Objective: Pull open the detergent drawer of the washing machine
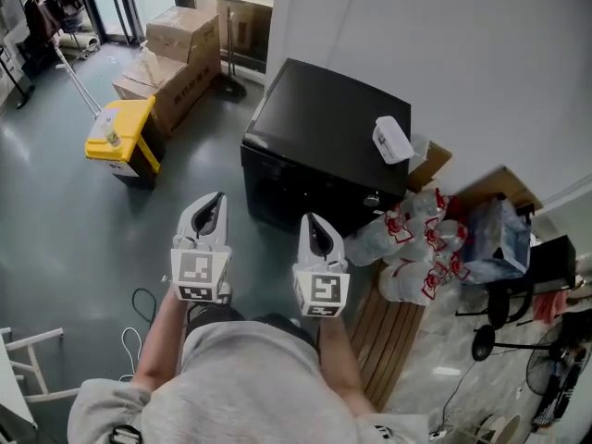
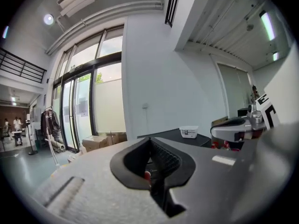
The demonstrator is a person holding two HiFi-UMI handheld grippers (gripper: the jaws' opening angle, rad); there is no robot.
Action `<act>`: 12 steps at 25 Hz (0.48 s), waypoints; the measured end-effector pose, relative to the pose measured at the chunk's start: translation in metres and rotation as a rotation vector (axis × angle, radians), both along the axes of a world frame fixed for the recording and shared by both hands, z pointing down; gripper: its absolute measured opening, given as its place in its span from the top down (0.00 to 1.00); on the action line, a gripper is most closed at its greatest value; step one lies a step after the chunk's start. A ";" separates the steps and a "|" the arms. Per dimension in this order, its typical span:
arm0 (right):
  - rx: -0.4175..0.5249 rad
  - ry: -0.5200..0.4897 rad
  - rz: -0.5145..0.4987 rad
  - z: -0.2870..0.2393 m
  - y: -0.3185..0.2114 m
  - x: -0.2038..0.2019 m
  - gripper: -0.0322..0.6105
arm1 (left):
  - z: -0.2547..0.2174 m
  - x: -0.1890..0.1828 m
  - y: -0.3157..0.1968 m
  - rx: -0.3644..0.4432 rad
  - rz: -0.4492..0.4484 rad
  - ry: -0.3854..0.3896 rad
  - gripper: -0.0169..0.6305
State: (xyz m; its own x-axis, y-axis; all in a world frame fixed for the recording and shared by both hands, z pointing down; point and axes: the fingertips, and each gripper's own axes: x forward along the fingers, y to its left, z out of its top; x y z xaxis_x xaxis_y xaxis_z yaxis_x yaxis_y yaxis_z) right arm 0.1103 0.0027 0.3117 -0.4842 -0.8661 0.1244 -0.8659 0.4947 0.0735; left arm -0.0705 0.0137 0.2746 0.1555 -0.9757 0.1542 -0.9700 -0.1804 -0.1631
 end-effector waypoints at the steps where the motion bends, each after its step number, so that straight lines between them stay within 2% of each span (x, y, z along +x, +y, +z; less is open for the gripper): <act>1: -0.001 0.005 0.017 0.000 -0.004 -0.006 0.95 | 0.000 -0.007 -0.008 -0.001 0.020 0.002 0.96; 7: -0.020 0.008 0.154 0.004 -0.025 -0.032 0.95 | 0.009 -0.050 -0.044 -0.017 0.116 0.023 0.96; 12: -0.025 0.023 0.262 0.011 -0.031 -0.044 0.95 | 0.019 -0.064 -0.063 -0.030 0.223 0.022 0.96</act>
